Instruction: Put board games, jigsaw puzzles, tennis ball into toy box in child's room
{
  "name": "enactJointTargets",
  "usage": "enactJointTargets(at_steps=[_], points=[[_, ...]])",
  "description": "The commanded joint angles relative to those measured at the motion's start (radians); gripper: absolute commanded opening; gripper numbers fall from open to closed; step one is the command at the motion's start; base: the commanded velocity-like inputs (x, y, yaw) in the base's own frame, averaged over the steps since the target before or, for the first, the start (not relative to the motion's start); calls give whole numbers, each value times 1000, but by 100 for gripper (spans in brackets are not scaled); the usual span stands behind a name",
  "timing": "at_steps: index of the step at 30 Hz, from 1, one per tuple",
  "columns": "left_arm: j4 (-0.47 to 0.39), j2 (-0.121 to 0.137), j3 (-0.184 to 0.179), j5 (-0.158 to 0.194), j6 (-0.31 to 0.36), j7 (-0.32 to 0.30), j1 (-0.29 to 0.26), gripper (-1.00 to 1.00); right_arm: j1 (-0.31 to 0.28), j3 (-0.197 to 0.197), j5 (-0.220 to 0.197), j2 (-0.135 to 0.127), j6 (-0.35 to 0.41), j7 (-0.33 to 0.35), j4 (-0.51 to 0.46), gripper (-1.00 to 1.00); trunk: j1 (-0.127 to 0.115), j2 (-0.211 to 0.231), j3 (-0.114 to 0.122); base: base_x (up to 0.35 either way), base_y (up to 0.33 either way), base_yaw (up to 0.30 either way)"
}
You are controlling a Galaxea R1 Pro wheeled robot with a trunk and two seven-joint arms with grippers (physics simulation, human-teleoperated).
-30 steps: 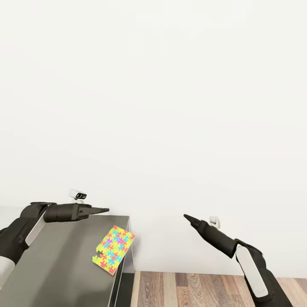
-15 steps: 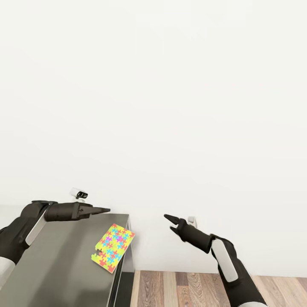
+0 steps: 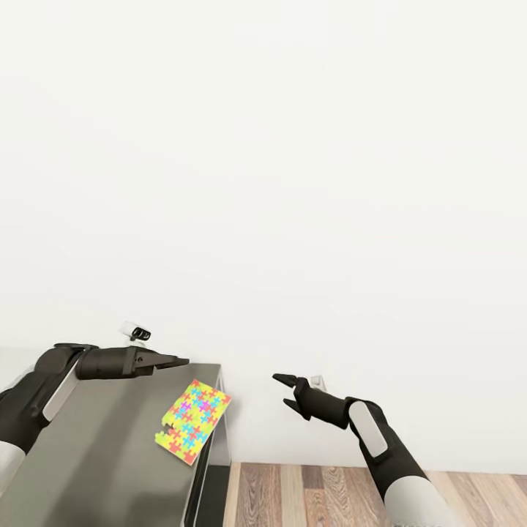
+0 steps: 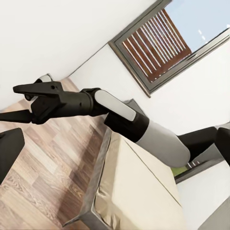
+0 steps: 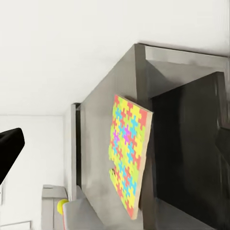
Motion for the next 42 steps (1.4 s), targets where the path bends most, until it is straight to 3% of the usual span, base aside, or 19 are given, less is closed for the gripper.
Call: enactJointTargets(at_steps=[1,14,24,34,42], points=[[0,2,-3,2,11,-3,-1,100,-2,-6,3,1,7,2,2,100,4,-8,-4,0,0,0],[1,3,-3,2,10,-3,-1,100,-14,-4,9,-1,-9,-3,19,100,54,-99,-45,0,0,0],[1,3,-3,2,10,-3,-1,100,-16,-4,85,1,-76,11,41,100,92,-169,-76,0,0,0],[1,3,-3,2,10,-3,-1,100,-16,-4,94,0,-78,21,43,100,130,-239,-108,0,0,0],[1,4,-2,2,8,-3,-1,100,-16,-5,96,1,-76,25,42,100,130,-239,-108,0,0,0]])
